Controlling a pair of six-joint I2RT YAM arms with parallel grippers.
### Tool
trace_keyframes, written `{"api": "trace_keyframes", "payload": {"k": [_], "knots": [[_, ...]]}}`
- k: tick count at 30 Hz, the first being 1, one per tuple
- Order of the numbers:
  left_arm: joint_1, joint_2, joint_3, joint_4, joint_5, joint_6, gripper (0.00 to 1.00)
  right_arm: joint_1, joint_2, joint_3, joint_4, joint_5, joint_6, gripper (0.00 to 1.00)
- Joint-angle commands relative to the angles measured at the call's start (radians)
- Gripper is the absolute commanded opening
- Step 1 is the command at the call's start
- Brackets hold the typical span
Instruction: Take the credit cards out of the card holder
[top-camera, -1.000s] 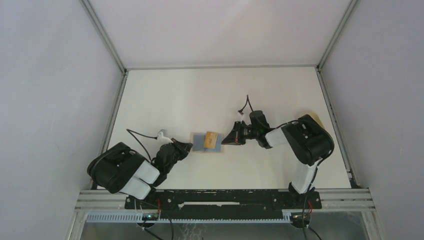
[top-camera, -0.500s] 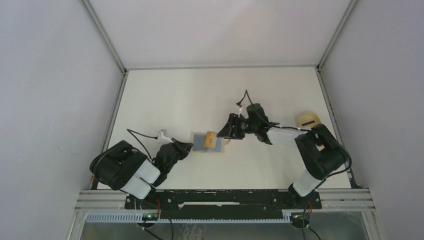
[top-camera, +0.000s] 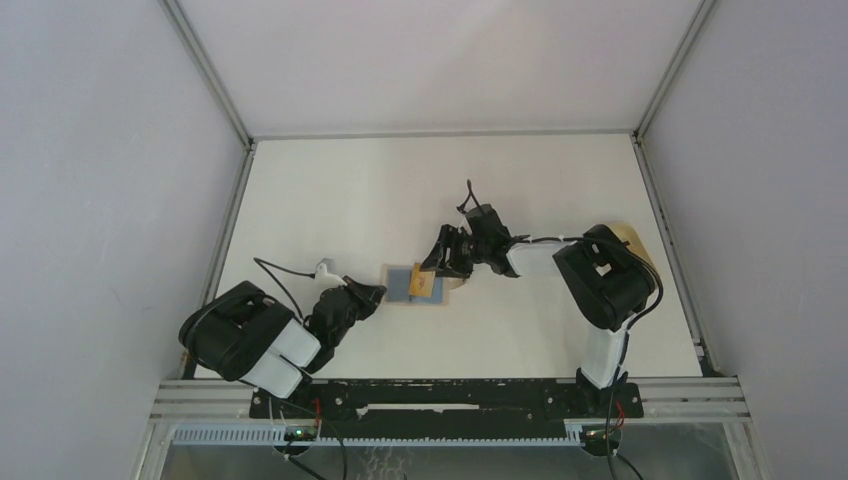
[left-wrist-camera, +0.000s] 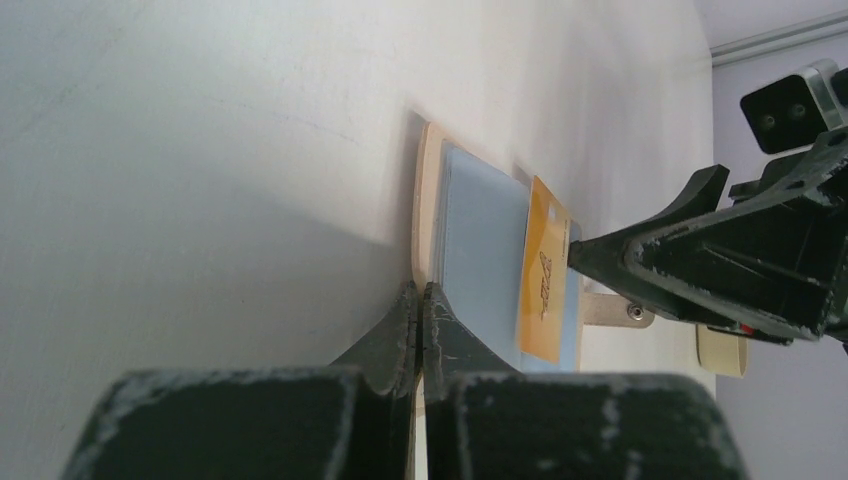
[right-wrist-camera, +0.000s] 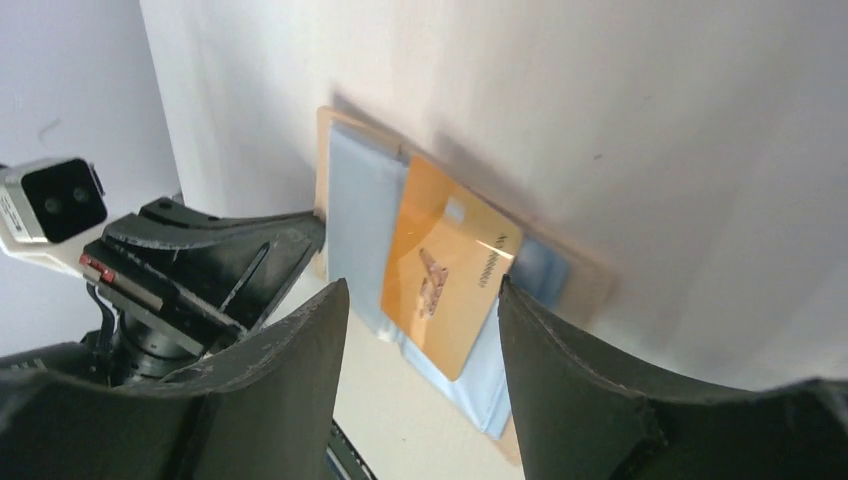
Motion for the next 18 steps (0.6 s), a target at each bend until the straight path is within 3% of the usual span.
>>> {"api": "trace_keyframes", "payload": {"k": [1,18], "knots": [[-0.005,0.007,0.004,-0.02,0.013,0.024,0.0,-0.033,-0.01,0.033,-0.074,0.07,-0.063,0.66],[-0.005,0.007,0.022,-0.043,0.02,0.028,0.0,0.011,0.053,0.086,-0.068,0.027,-0.067,0.66]]}}
